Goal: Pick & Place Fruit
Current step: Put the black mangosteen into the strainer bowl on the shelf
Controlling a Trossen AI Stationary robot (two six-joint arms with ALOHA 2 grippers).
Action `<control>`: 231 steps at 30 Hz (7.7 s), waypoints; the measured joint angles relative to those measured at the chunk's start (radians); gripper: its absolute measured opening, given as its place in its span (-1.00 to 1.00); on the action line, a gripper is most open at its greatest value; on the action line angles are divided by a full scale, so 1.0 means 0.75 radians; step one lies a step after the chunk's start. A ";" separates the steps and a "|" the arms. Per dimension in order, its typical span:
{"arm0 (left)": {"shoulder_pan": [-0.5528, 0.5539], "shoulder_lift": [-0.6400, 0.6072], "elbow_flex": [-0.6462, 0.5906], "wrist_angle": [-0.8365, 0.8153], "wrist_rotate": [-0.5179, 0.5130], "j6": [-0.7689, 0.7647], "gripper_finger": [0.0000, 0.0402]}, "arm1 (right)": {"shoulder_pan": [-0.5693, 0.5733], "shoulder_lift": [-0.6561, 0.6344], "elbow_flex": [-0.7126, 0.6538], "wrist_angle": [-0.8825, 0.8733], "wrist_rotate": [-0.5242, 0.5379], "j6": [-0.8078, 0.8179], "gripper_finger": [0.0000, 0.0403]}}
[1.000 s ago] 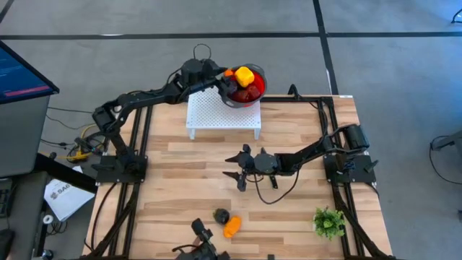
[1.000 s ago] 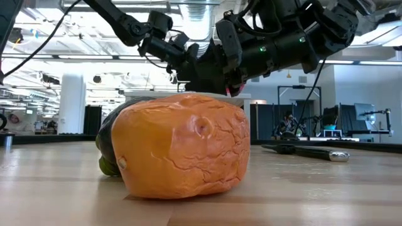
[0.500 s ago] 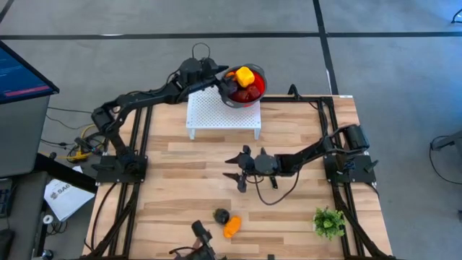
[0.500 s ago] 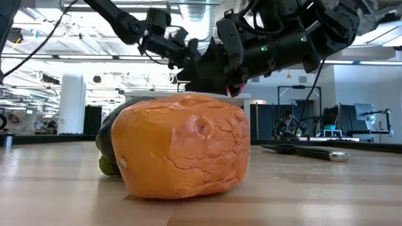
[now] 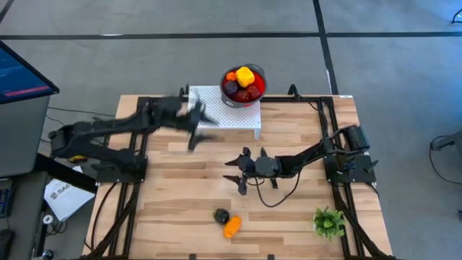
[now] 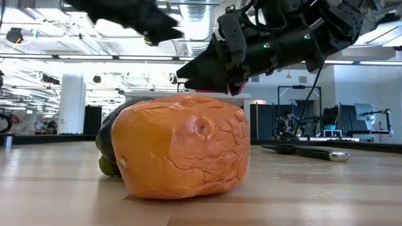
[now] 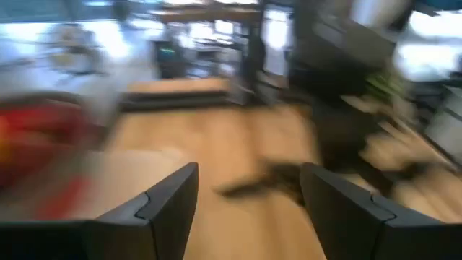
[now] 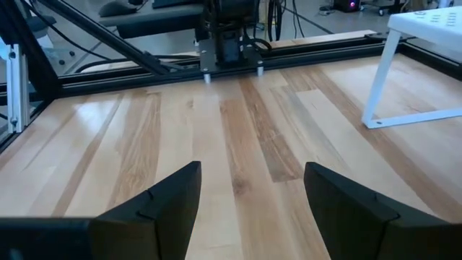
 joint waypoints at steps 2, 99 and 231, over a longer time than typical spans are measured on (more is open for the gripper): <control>-0.105 -0.095 -0.147 0.001 -0.002 0.017 0.18 | 0.016 0.000 0.000 0.004 0.002 0.000 0.19; -1.220 0.048 -0.872 0.892 -1.140 -0.710 0.18 | 0.359 0.208 1.021 -2.053 0.251 0.287 0.13; -1.064 0.447 -0.458 1.288 -0.958 -0.225 0.25 | 0.382 -0.131 0.314 -0.390 0.486 0.110 0.34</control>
